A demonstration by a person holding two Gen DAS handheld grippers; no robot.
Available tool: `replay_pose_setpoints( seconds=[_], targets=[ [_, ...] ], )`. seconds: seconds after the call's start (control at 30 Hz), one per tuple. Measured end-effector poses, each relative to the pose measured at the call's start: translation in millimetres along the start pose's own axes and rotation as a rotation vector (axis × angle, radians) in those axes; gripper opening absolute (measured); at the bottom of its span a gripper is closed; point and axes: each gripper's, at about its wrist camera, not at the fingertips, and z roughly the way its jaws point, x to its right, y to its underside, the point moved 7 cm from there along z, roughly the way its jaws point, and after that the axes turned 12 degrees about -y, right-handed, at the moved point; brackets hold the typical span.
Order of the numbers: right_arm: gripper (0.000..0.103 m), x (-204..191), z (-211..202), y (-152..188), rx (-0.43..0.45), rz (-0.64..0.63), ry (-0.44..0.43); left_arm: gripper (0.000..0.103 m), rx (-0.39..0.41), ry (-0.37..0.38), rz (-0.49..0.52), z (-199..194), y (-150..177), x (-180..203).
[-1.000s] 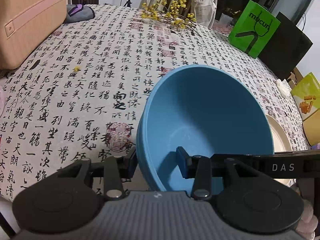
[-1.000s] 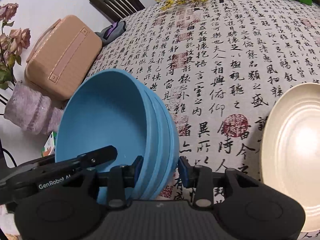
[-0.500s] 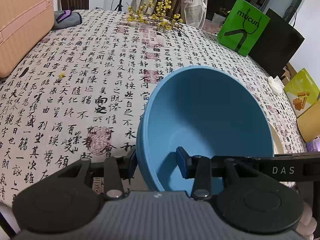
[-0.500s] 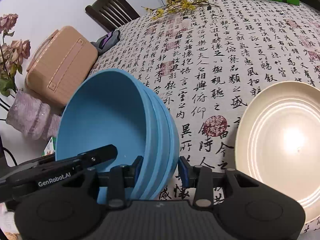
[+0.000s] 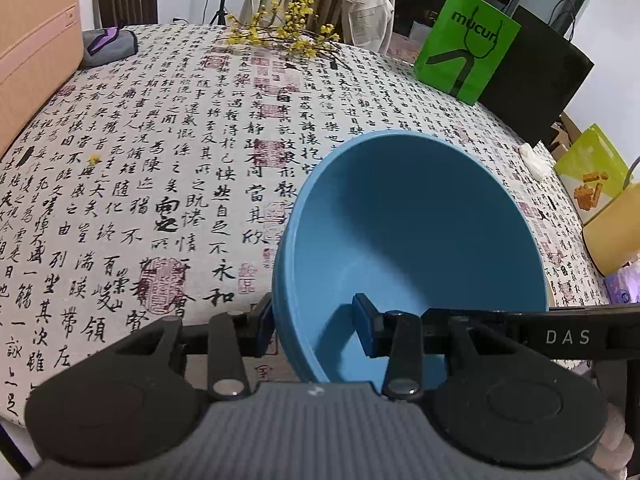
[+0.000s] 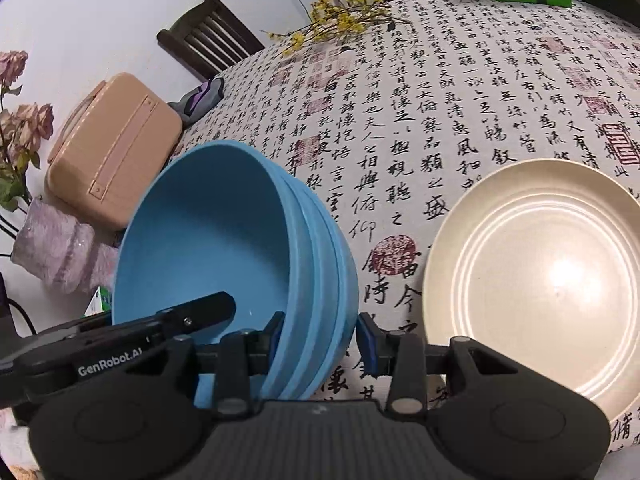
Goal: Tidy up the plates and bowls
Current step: 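Lift and carry the bowl stack toward the cream plates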
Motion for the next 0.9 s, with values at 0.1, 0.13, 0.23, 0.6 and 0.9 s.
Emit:
replay_pose_setpoints(
  seconds=[0.1, 0.13, 0.23, 0.6, 0.9],
  targets=[
    [0.038, 5, -5, 0, 0.005, 0.006, 0.0, 0.041, 0.001, 0.003, 0.008, 0, -1, 7],
    [0.038, 7, -7, 1, 0.007, 0.009, 0.0, 0.041, 0.002, 0.004, 0.011, 0, -1, 9],
    [0.038, 12, -13, 2, 0.014, 0.015, -0.001, 0.041, 0.003, 0.007, 0.018, 0, -2, 16],
    [0.038, 30, -38, 1, 0.06, 0.038, 0.0, 0.041, 0.017, 0.025, 0.052, -3, -6, 46],
    [0.038, 48, -56, 1, 0.098, 0.067, 0.003, 0.041, 0.024, 0.035, 0.087, -4, -7, 70]
  ],
)
